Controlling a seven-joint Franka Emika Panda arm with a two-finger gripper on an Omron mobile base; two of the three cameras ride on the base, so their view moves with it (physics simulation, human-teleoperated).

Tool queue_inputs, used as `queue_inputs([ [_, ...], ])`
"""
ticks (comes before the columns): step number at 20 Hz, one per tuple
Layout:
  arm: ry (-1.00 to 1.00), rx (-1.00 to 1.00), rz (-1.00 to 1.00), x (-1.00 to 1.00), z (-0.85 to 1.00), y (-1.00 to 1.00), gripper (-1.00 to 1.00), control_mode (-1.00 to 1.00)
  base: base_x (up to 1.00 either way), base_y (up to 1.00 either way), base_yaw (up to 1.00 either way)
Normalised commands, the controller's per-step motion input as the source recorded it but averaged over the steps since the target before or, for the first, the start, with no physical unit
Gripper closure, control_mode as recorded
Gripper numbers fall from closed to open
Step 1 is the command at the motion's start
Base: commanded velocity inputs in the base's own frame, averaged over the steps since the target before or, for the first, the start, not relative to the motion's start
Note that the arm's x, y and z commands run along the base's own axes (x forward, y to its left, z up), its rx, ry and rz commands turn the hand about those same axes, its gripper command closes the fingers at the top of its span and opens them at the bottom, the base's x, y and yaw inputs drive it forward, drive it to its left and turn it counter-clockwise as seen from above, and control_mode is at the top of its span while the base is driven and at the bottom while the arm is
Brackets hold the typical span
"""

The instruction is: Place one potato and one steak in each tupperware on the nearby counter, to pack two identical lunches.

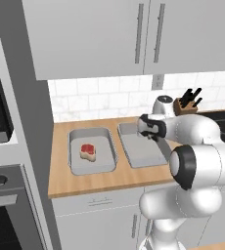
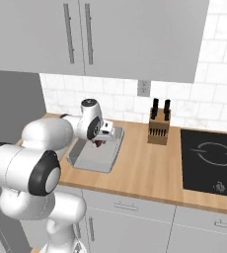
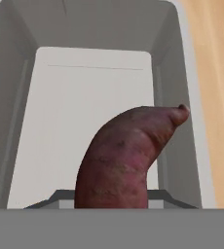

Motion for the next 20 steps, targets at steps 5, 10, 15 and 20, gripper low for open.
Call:
queue_inputs([
  [5,0.0,0.0,0.0,0.04,-0.56,0.0,1.0,-1.0,0.0,0.0,0.0],
  [10,0.0,0.0,0.0,0.06,-0.4,0.0,1.0,-1.0,0.0,0.0,0.0],
  [15,0.0,0.0,0.0,0.17,-0.09,0.0,1.0,-1.0,0.0,0.0,0.0],
  [20,0.0,0.0,0.0,0.51,-0.01,0.0,1.0,-1.0,0.0,0.0,0.0],
])
